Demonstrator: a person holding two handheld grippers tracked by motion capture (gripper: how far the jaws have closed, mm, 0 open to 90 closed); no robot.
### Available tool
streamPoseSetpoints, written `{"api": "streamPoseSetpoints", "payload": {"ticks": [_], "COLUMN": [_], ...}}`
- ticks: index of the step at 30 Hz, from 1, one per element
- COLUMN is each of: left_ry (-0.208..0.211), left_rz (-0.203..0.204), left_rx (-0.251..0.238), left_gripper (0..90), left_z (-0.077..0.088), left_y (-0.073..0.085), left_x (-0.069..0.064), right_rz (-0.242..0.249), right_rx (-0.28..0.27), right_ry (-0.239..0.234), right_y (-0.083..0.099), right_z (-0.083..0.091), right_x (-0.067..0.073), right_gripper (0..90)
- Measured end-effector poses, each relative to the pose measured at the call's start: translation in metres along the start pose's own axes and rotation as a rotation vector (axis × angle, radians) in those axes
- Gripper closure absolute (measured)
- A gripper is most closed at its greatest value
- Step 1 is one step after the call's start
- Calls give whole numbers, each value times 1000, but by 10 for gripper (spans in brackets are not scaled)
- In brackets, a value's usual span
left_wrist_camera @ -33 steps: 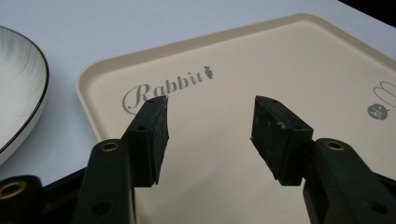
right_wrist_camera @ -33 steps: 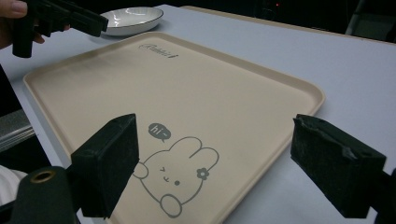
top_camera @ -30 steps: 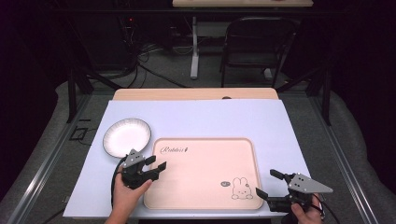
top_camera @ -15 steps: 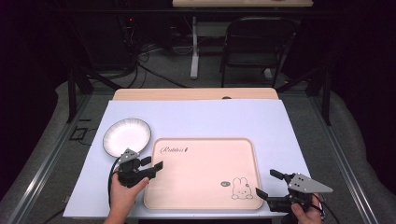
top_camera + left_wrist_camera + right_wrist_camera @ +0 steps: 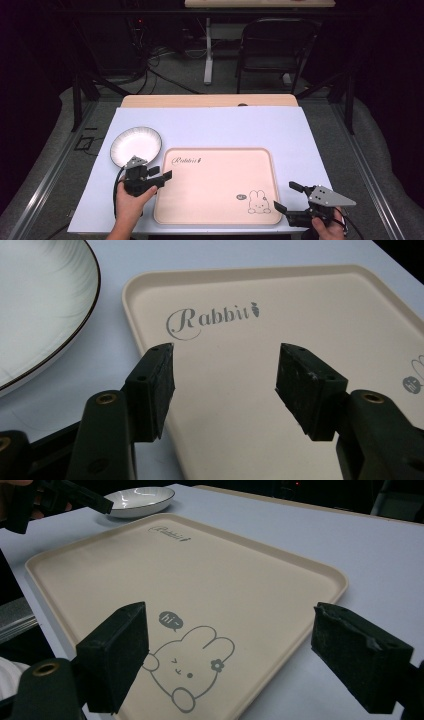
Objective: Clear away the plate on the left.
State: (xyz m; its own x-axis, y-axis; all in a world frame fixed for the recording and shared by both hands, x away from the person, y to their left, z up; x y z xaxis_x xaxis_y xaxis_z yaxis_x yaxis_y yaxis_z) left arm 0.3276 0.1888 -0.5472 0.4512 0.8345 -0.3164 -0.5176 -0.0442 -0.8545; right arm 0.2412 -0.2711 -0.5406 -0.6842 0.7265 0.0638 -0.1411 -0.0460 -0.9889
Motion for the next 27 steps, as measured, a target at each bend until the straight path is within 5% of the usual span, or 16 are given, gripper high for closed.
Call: {"api": "streamPoseSetpoints", "payload": {"ticks": [11, 27], "left_ry": [-2, -21], "left_rz": [-1, -20], "left_rx": [76, 103], "left_gripper": [409, 422], "left_z": [-9, -8], "left_y": [-15, -48], "left_x": [1, 5], "right_rz": [0, 3], "right_rx": [3, 2], "right_ry": [0, 1], "right_y": [0, 0], "right_z": [0, 0], "right_x": [0, 0], "right_gripper": [148, 148]}}
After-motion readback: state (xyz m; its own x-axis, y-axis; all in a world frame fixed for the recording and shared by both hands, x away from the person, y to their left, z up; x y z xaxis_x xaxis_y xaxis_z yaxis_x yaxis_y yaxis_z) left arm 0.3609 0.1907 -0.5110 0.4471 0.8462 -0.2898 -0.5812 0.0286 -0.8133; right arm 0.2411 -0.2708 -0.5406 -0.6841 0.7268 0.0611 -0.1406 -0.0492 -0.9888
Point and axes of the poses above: each handheld gripper's, and its own axes: z roughly backward along the jaws, y roughly out of its underside, x roughly to its left, the point moved 3 cm from there along -z, roughly forward along the jaws, and after that the axes turned 13 degrees about -x, right-handed, at the moved point
